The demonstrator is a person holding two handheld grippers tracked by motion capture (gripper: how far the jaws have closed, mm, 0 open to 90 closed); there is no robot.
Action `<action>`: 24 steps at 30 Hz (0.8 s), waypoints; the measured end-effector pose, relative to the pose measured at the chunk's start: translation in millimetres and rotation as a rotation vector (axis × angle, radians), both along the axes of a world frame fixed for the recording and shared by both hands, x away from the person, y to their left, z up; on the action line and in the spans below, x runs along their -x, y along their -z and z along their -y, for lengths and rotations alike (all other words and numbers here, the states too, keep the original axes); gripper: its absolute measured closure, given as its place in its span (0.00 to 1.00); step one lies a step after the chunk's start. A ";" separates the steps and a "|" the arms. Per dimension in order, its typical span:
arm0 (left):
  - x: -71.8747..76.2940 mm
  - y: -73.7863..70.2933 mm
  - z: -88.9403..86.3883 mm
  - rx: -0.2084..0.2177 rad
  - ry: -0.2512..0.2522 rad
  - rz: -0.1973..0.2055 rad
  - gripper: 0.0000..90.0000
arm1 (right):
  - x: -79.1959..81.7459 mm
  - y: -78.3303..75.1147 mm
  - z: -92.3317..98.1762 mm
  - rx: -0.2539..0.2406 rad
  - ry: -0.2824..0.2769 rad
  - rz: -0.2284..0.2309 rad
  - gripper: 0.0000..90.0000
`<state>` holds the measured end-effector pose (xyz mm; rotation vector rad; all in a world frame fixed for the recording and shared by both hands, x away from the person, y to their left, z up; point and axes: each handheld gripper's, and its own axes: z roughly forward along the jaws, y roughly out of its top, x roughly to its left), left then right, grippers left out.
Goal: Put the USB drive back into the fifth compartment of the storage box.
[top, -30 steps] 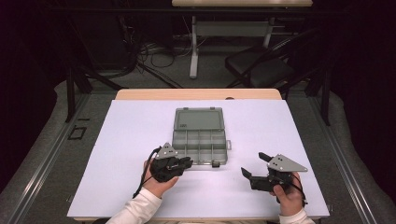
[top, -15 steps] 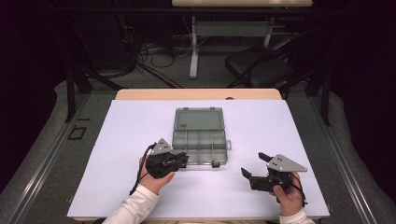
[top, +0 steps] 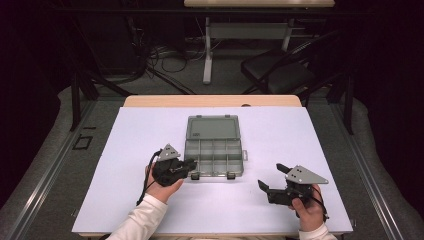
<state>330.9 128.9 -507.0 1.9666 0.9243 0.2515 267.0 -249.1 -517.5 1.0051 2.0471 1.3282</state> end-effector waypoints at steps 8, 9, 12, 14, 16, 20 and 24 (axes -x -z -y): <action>-7.1 3.5 -0.4 -0.016 -0.020 0.006 0.88 | 0.0 0.4 -0.9 0.003 -0.002 0.000 0.16; -7.8 4.0 -0.3 -0.018 -0.022 0.004 0.88 | 0.0 0.5 -1.0 0.003 -0.002 0.000 0.16; -9.7 5.1 -0.3 -0.018 -0.027 0.002 0.88 | -0.1 0.5 -0.9 0.003 -0.001 -0.001 0.16; -10.8 5.7 -0.7 -0.020 -0.031 0.002 0.88 | -0.2 0.6 -0.9 0.004 -0.001 -0.001 0.16; -12.0 6.5 -0.9 -0.022 -0.036 0.001 0.88 | -0.2 0.6 -1.1 0.005 -0.003 -0.002 0.16; -15.0 9.0 -1.6 -0.030 -0.047 -0.004 0.88 | -0.2 0.7 -1.4 0.007 -0.003 -0.002 0.16; -17.8 12.5 -1.2 -0.037 -0.053 -0.012 0.88 | -0.3 0.8 -1.4 0.006 -0.003 -0.002 0.16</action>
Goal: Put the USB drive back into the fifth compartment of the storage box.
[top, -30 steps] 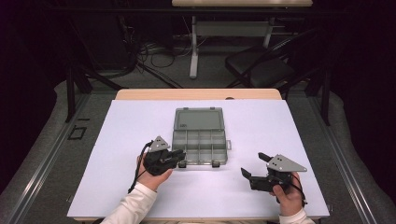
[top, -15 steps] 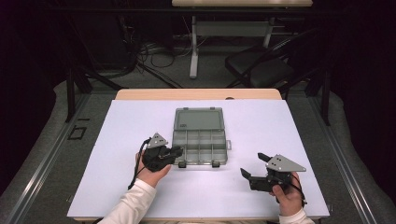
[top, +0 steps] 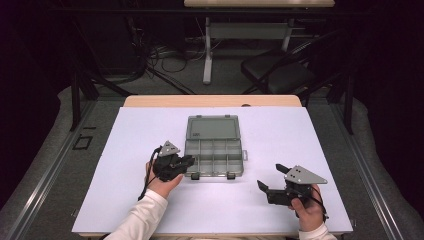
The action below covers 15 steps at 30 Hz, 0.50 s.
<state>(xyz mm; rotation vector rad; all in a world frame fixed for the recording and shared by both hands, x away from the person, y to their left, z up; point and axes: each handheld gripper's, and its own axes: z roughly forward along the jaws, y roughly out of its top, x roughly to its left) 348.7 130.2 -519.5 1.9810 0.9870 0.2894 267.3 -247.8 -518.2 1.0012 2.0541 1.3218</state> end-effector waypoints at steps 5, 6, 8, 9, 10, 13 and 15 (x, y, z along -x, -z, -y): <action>-2.8 4.7 1.9 -0.021 -0.004 -0.009 0.88 | 0.3 0.1 -0.4 0.002 -0.003 -0.001 0.16; -3.0 5.2 2.1 -0.025 -0.005 -0.012 0.88 | 0.2 0.1 -0.3 0.002 -0.003 -0.001 0.16; -3.5 6.4 2.5 -0.030 -0.005 -0.013 0.88 | 0.1 0.1 -0.2 0.002 -0.003 0.000 0.16; -3.8 7.0 2.6 -0.034 -0.006 -0.012 0.88 | 0.1 0.1 -0.2 0.002 -0.003 0.000 0.16; -4.2 7.6 2.7 -0.034 -0.006 -0.014 0.88 | 0.1 0.1 -0.2 0.002 -0.003 0.000 0.16; -4.7 8.4 2.5 -0.039 -0.006 -0.019 0.88 | 0.1 0.1 -0.3 0.003 -0.003 -0.001 0.16; -4.9 8.9 2.4 -0.039 -0.008 -0.021 0.88 | 0.1 0.1 -0.4 0.005 -0.005 -0.002 0.16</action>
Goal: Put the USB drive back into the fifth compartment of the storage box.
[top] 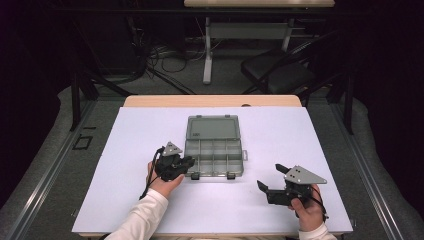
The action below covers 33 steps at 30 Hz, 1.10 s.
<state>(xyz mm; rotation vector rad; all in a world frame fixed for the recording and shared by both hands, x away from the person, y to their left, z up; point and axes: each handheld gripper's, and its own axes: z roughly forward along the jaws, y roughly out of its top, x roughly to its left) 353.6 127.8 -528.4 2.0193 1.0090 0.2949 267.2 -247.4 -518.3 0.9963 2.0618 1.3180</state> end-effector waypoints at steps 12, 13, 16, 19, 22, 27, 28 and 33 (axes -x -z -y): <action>-0.6 2.2 -0.8 -0.004 -0.004 -0.005 0.88 | -0.2 0.1 0.0 0.001 -0.001 -0.003 0.16; -0.7 2.3 -0.9 -0.005 -0.004 -0.005 0.88 | -0.2 0.0 0.0 0.001 -0.001 -0.003 0.16; -0.9 2.8 -1.2 -0.005 -0.007 -0.007 0.88 | -0.5 0.2 0.0 0.001 0.000 -0.002 0.16; -1.0 3.0 -1.4 -0.004 -0.007 -0.007 0.88 | -0.5 0.4 -0.3 0.001 -0.001 -0.003 0.16; -0.9 2.8 -1.6 -0.001 -0.007 -0.007 0.88 | -0.5 0.5 -0.7 0.001 0.000 -0.004 0.16; -0.8 2.7 -1.8 -0.001 -0.008 -0.006 0.88 | -0.5 0.5 -0.7 0.001 0.000 -0.004 0.16; -0.8 2.7 -1.9 -0.001 -0.008 -0.005 0.88 | -0.5 0.5 -0.6 0.001 0.000 -0.003 0.16; -0.6 2.6 -3.0 0.006 -0.010 0.001 0.86 | -0.4 0.3 -0.1 0.002 -0.001 -0.003 0.16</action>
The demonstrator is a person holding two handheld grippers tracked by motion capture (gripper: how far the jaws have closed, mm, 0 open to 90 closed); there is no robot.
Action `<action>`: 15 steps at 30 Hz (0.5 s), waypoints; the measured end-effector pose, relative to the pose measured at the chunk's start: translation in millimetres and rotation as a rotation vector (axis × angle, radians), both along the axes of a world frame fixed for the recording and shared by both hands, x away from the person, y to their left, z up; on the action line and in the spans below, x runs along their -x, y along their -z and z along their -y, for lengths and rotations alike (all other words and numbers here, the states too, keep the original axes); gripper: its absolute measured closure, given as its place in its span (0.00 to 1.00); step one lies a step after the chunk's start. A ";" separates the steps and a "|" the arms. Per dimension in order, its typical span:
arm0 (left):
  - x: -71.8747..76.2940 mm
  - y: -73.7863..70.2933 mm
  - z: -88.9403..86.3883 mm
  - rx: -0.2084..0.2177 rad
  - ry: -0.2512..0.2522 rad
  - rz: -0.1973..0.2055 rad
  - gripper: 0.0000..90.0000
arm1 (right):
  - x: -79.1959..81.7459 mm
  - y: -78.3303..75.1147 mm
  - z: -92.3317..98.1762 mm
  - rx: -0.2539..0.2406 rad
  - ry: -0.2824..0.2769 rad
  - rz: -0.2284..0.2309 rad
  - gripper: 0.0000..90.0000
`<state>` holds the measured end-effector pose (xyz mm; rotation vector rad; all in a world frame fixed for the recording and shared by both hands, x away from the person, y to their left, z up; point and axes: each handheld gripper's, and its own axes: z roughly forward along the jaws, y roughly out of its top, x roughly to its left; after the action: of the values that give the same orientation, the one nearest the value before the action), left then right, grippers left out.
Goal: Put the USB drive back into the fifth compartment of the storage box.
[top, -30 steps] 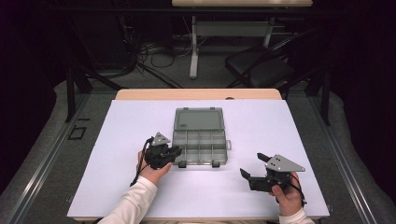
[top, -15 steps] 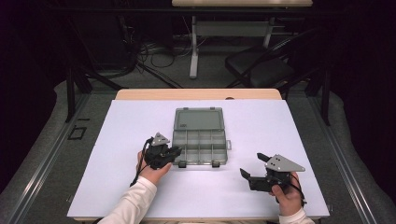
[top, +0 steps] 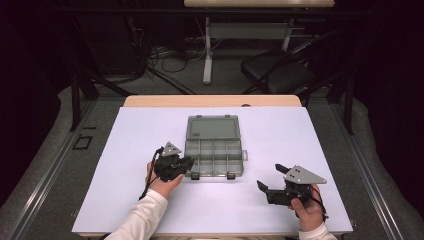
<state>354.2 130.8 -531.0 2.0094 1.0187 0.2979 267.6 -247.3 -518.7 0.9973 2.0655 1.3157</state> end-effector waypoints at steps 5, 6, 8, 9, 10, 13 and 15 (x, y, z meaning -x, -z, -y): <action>0.4 -0.5 -2.1 0.008 -0.002 0.003 0.84 | -0.1 0.0 0.1 0.000 0.000 0.000 0.16; 0.5 -0.4 -2.4 0.010 -0.003 0.003 0.83 | -0.1 0.0 0.1 0.001 0.000 0.001 0.16; 0.9 -0.6 -3.2 0.017 -0.004 0.002 0.83 | -0.2 0.0 0.2 0.002 0.000 0.001 0.16; 1.2 -0.8 -3.6 0.020 -0.001 0.001 0.82 | -0.1 0.0 0.2 0.000 0.000 0.000 0.16; 1.6 -1.0 -3.9 0.021 0.003 0.001 0.82 | -0.2 -0.1 0.5 0.002 -0.001 0.000 0.16; 3.1 -1.1 -3.7 0.025 0.008 0.004 0.79 | 0.1 0.0 0.7 0.001 0.001 0.001 0.16; 4.2 -1.2 -3.9 0.023 0.012 0.005 0.76 | 0.2 0.0 0.8 -0.001 0.004 -0.001 0.16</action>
<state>350.0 134.7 -529.8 1.9929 1.0018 0.2840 267.4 -248.1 -518.7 1.0022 2.0627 1.3148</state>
